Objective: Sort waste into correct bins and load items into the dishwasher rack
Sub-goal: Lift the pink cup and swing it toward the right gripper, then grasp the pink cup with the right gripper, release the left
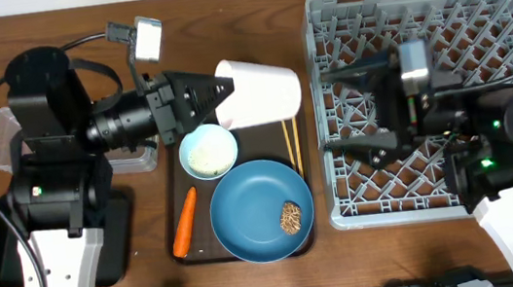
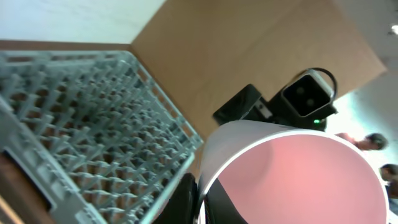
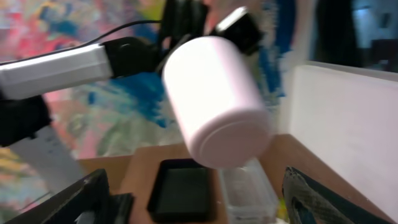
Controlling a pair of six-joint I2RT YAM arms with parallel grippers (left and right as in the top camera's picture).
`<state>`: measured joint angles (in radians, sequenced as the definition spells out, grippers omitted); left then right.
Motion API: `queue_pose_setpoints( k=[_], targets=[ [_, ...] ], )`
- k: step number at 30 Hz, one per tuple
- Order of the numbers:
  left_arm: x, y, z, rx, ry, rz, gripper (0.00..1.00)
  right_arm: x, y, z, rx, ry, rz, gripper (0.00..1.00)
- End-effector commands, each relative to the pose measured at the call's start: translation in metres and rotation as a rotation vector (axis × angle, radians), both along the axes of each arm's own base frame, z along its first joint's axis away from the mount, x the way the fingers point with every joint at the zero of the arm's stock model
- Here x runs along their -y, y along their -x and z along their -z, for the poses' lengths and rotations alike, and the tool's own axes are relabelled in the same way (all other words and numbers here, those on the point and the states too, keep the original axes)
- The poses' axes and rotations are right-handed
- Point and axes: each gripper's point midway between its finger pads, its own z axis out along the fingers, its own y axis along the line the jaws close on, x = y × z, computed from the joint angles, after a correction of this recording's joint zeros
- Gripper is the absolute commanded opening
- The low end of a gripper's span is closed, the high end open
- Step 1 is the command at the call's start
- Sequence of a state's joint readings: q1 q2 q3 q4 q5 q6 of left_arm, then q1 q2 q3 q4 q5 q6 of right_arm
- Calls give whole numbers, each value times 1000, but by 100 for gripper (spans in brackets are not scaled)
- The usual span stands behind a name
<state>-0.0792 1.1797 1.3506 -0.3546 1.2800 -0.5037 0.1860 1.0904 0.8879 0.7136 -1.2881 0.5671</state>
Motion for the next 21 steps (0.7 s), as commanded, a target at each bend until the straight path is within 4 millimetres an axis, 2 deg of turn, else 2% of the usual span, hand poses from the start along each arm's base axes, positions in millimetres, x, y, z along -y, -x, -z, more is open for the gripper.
queue_pose_setpoints(
  k=[1, 9, 14, 18, 21],
  targets=[
    [3, 21, -16, -13, 37, 83, 6, -8, 11, -4, 1, -5, -40, 83],
    [22, 35, -14, -7, 32, 161, 6, -22, 9, -6, 13, -37, -33, 84],
    [31, 31, -8, -22, 21, 156, 6, -24, 3, -11, 5, -63, 3, 84],
    [36, 28, -4, -38, 15, 163, 6, -27, 0, -14, -2, -86, 27, 72],
    [37, 26, -2, -43, 13, 160, 6, -30, 1, -14, -7, -88, 20, 71]
  ],
)
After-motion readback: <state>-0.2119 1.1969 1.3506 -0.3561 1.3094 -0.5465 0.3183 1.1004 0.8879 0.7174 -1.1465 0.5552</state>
